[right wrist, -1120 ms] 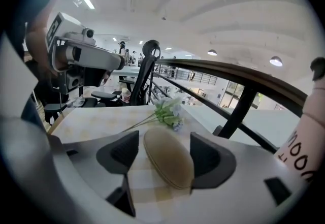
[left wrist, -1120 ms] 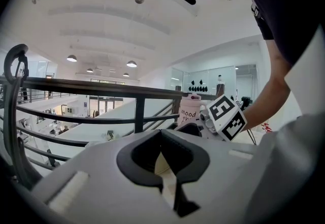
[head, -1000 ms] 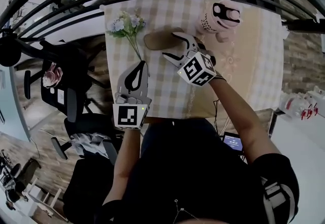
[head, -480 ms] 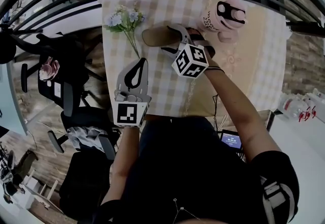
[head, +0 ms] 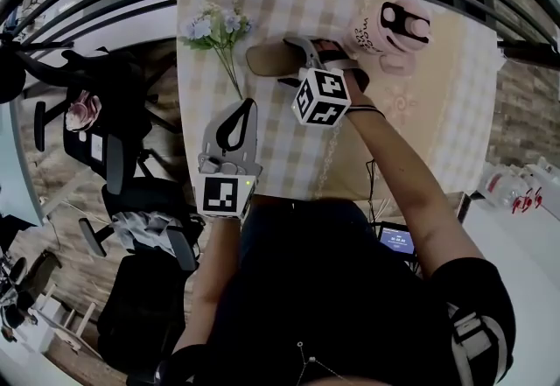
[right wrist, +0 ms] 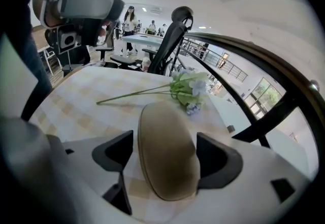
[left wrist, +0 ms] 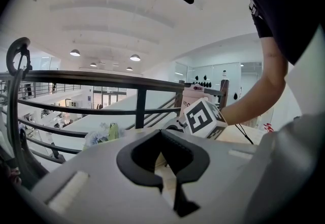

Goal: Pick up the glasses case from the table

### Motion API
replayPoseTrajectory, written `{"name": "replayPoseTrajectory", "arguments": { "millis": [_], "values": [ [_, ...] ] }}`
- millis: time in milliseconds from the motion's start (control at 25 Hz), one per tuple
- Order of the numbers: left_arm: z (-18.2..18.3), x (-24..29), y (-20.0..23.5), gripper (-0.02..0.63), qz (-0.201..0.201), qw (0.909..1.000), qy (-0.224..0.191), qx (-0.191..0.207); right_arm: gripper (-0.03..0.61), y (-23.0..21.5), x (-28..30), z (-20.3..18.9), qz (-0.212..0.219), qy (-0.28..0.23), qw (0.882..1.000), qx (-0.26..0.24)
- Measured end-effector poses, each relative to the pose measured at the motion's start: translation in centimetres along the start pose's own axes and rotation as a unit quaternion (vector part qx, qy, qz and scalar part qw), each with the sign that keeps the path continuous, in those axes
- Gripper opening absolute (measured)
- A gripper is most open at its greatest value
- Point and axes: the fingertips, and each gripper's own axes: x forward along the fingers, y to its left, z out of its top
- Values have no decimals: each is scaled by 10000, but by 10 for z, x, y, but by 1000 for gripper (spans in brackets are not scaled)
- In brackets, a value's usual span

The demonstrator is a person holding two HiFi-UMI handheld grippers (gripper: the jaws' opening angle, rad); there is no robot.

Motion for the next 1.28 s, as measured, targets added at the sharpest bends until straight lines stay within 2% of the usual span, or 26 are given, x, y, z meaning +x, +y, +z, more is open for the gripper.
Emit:
{"name": "replayPoseTrajectory", "arguments": {
  "millis": [640,1000,1280],
  "values": [
    [-8,-3,-5,11,22,9999,124,-30,368,1,21,-6,706,405,9965,-211],
    [-10,-6,-5,11,46,9999,145,-67,380,5,33,-11,1157,697,9902,-354],
    [-10,-10,-5,11,62,9998,153,-89,379,5,36,-9,1344,782,9868,-447]
  ]
}}
